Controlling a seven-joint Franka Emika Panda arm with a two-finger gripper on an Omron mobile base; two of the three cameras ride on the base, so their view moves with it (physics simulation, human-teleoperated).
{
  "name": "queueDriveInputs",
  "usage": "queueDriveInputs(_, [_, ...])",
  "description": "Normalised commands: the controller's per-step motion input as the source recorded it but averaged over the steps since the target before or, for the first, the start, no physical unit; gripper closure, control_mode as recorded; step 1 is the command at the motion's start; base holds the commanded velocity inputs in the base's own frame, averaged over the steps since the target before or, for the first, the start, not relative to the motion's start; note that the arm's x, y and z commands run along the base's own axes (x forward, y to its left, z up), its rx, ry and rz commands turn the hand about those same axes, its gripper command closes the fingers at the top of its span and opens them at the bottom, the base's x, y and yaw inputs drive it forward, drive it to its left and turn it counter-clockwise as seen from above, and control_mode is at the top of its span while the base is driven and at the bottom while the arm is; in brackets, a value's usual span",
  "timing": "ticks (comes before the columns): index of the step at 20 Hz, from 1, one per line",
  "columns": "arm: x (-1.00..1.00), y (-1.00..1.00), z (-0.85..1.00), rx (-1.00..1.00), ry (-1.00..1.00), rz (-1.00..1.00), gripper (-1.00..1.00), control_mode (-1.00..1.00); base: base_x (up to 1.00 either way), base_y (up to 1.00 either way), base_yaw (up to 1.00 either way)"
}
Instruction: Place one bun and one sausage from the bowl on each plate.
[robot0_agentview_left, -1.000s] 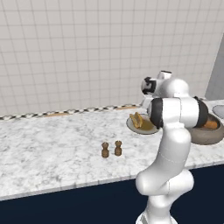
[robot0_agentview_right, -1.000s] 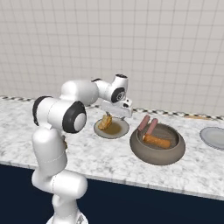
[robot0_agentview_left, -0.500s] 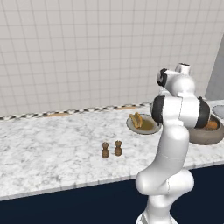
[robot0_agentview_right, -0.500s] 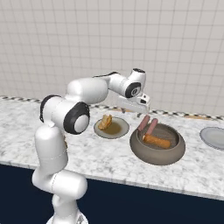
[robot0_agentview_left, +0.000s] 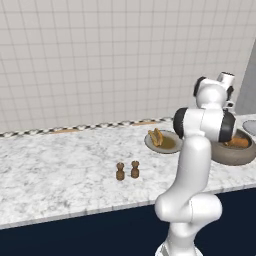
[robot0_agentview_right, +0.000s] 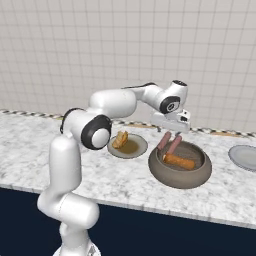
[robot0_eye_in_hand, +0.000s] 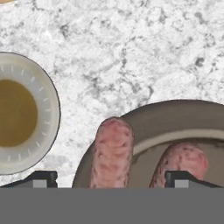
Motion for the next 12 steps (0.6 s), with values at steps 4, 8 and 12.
queueDriveInputs(4, [-0.05,0.0,-0.16,0.0,0.0,0.0,-1.0,-1.0,0.0,0.0,0.0])
queueDriveInputs(8, [-0.24,0.03,-0.11,0.0,0.0,0.0,-1.0,-1.0,0.0,0.0,0.0])
queueDriveInputs(12, [-0.41,0.14,-0.05,-0.03,0.0,0.0,-1.0,-1.0,0.0,0.0,0.0])
